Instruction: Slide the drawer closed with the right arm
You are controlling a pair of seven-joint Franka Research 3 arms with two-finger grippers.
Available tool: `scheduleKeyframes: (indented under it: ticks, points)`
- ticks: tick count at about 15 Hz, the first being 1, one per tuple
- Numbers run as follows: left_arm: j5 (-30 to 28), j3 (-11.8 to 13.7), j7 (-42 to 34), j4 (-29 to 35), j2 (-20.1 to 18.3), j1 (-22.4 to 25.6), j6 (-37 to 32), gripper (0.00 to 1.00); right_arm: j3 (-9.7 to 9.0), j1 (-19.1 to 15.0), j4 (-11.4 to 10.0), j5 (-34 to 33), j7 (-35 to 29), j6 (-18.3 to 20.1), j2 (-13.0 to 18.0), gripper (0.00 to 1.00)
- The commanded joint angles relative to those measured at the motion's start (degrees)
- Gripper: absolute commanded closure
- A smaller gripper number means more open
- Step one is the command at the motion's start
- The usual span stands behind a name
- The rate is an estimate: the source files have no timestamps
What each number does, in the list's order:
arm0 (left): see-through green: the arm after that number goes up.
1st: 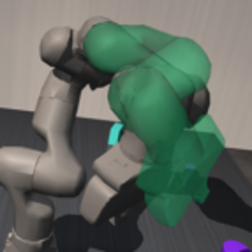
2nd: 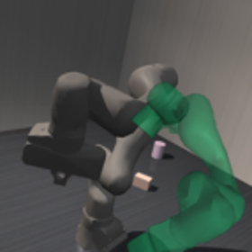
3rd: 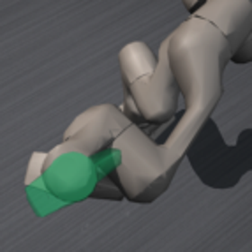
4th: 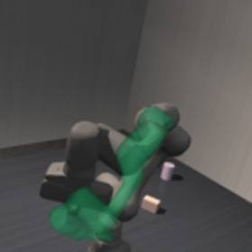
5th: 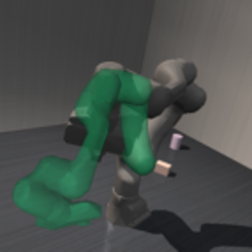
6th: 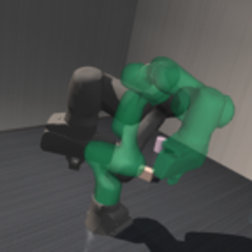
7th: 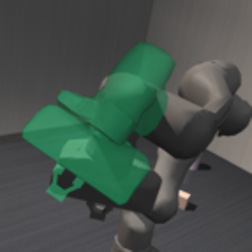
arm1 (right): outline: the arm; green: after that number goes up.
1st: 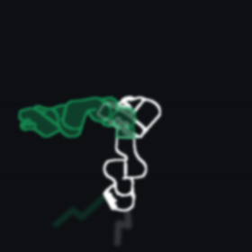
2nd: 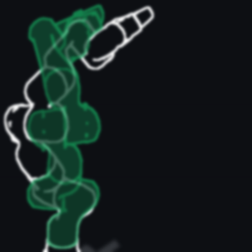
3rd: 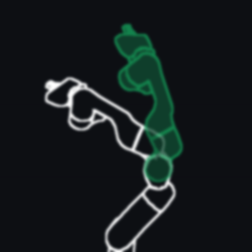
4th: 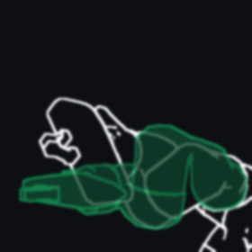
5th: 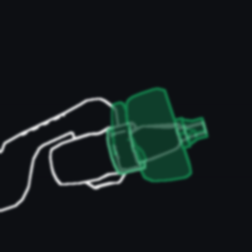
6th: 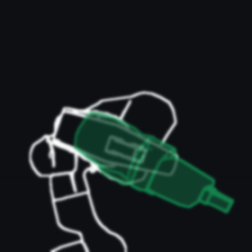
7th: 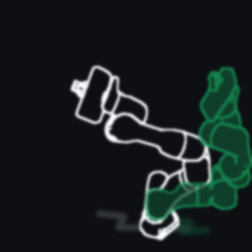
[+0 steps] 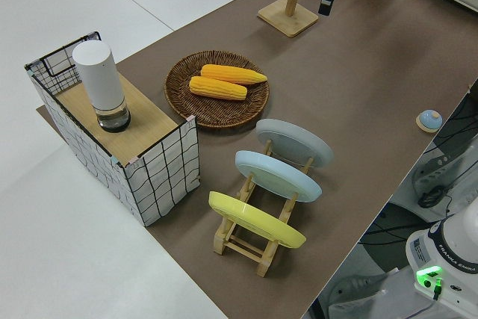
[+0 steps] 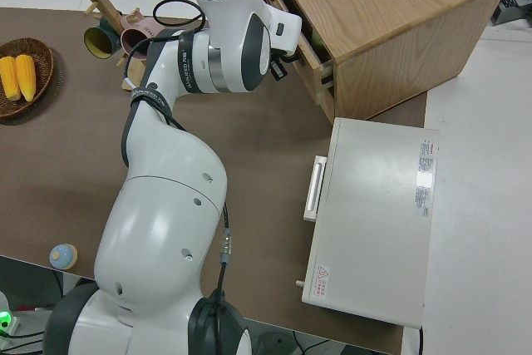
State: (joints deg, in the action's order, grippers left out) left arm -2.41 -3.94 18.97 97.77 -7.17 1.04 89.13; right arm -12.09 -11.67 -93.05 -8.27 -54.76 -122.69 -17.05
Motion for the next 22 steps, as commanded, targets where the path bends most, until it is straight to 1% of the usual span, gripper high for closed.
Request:
scheduleKeyframes:
  ticks: [1, 3, 5, 8, 11, 12, 13, 16, 18, 20, 21, 22]
  points:
    - [-0.05, 0.25, -0.51, -0.21, -0.47, -0.07, -0.89, 0.01, -0.92, -2.74, 4.01, -1.49, 3.52, -0.71, -2.72, 1.0]
    - [-0.05, 0.25, -0.51, -0.21, -0.47, -0.07, -0.97, 0.01, -0.83, -3.45, 4.63, -1.49, 5.53, -1.15, -3.51, 1.0]
    - [-0.05, 0.25, -0.51, -0.21, -0.47, -0.07, -0.97, 0.01, -0.74, -4.5, 4.72, -1.58, 7.03, -2.81, -4.12, 1.0]
    - [-0.05, 0.25, -0.59, -0.21, -0.47, -0.07, -0.89, 0.01, -0.22, -4.68, 5.07, -3.41, 7.57, -4.05, -5.18, 1.0]
    - [-0.05, 0.25, -0.51, -0.21, -0.47, -0.07, -0.89, 0.01, -0.3, -3.89, 4.89, -3.6, 6.95, -3.17, -4.66, 1.0]
    - [-0.05, 0.25, -0.59, -0.21, -0.47, -0.07, -0.89, 0.01, -0.39, -3.71, 4.89, -3.51, 6.78, -2.82, -3.96, 1.0]
    - [-0.05, 0.25, -0.51, -0.21, -0.47, -0.07, -0.89, 0.01, -0.57, -3.45, 4.37, -3.42, 6.6, -2.21, -3.0, 1.0]
    - [-0.05, 0.25, -0.6, -0.21, -0.47, -0.07, -0.97, 0.01, -0.83, -2.05, 4.19, -3.42, 5.9, 2.0, -1.06, 1.0]
    - [-0.05, 0.25, -0.6, -0.21, -0.47, -0.07, -0.97, 0.01, -1.01, -0.91, 2.62, -3.25, 5.98, 3.85, 0.96, 0.955]
    - [-0.05, 0.25, -0.6, -0.21, -0.47, -0.07, -0.89, 0.01, -1.01, 0.41, 0.16, -2.9, 6.33, 4.91, 3.59, 0.94]
    - [-0.05, 0.25, -0.51, -0.21, -0.47, -0.07, -0.89, 0.01, -1.01, 1.38, -0.9, -2.89, 6.94, 5.96, 4.91, 0.913]
    - [-0.05, 0.25, -0.51, -0.21, -0.47, -0.07, -0.89, 0.01, -1.01, 2.17, -1.34, -2.98, 8.08, 7.97, 5.97, 0.867]
